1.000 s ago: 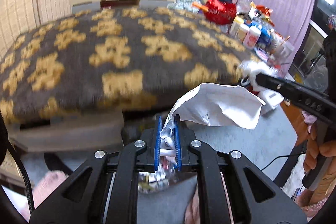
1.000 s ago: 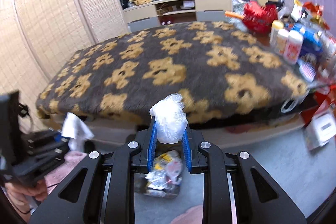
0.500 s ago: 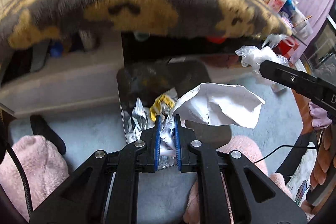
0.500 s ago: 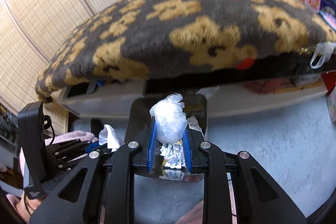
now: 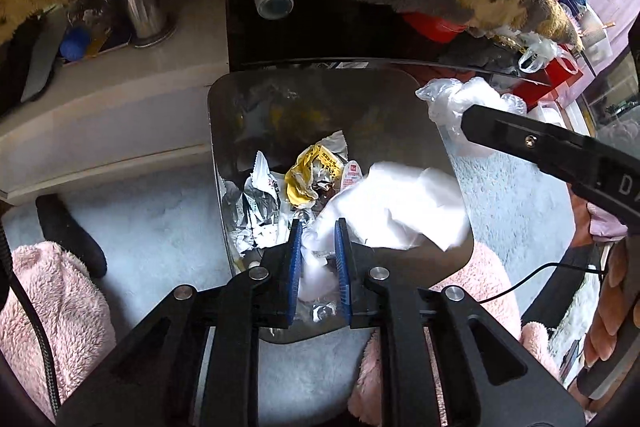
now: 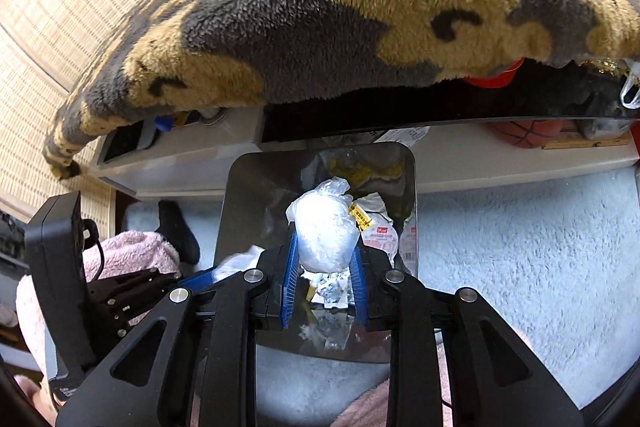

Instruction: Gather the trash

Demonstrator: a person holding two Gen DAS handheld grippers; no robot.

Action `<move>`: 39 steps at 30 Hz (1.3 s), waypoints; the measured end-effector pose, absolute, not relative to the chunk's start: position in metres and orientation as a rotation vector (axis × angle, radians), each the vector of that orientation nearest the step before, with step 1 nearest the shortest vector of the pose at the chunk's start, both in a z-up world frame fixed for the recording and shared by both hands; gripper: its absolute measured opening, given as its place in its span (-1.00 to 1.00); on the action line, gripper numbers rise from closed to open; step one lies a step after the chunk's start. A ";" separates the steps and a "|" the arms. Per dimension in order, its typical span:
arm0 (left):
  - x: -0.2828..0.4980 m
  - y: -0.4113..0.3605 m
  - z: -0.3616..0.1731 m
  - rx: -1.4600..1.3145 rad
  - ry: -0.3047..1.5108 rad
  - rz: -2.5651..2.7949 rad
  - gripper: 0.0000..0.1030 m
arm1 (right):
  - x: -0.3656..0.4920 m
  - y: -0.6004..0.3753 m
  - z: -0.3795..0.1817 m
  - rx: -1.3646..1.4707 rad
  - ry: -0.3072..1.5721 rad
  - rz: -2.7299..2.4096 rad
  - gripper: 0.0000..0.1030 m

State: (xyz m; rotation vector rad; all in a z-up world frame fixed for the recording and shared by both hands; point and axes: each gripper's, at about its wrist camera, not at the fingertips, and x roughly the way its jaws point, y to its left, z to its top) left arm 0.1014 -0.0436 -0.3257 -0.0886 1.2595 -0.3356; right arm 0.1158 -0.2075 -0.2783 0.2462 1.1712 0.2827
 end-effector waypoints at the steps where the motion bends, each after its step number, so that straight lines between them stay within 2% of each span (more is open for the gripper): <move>1: 0.102 -0.041 -0.327 -0.094 1.262 -0.332 -0.57 | 0.118 -0.207 -0.280 0.250 1.175 0.287 -0.49; 3: 0.104 -0.038 -0.327 -0.103 1.259 -0.327 -0.41 | 0.121 -0.205 -0.280 0.253 1.176 0.290 -0.44; 4: 0.105 -0.037 -0.326 -0.105 1.257 -0.321 -0.30 | 0.122 -0.205 -0.280 0.256 1.175 0.288 -0.35; 5: 0.105 -0.036 -0.324 -0.105 1.255 -0.316 -0.24 | 0.123 -0.205 -0.280 0.261 1.173 0.286 -0.06; 6: 0.105 -0.034 -0.322 -0.104 1.249 -0.311 -0.11 | 0.123 -0.206 -0.279 0.266 1.168 0.284 0.13; 10: 0.103 -0.032 -0.309 -0.088 1.214 -0.295 0.26 | 0.123 -0.210 -0.272 0.264 1.146 0.269 0.32; 12: 0.102 -0.030 -0.300 -0.089 1.197 -0.296 0.41 | 0.120 -0.212 -0.263 0.245 1.117 0.249 0.63; 17: 0.094 -0.029 -0.271 -0.102 1.148 -0.322 0.72 | 0.113 -0.221 -0.235 0.200 1.043 0.204 0.93; 19: 0.089 -0.027 -0.253 -0.102 1.110 -0.325 0.84 | 0.111 -0.227 -0.220 0.188 1.004 0.187 0.93; 34: 0.033 -0.004 -0.089 -0.050 0.733 -0.265 0.84 | 0.036 -0.270 -0.081 0.130 0.613 0.024 0.94; 39: 0.016 -0.002 -0.049 -0.026 0.625 -0.232 0.84 | 0.008 -0.288 -0.055 0.131 0.506 -0.026 0.94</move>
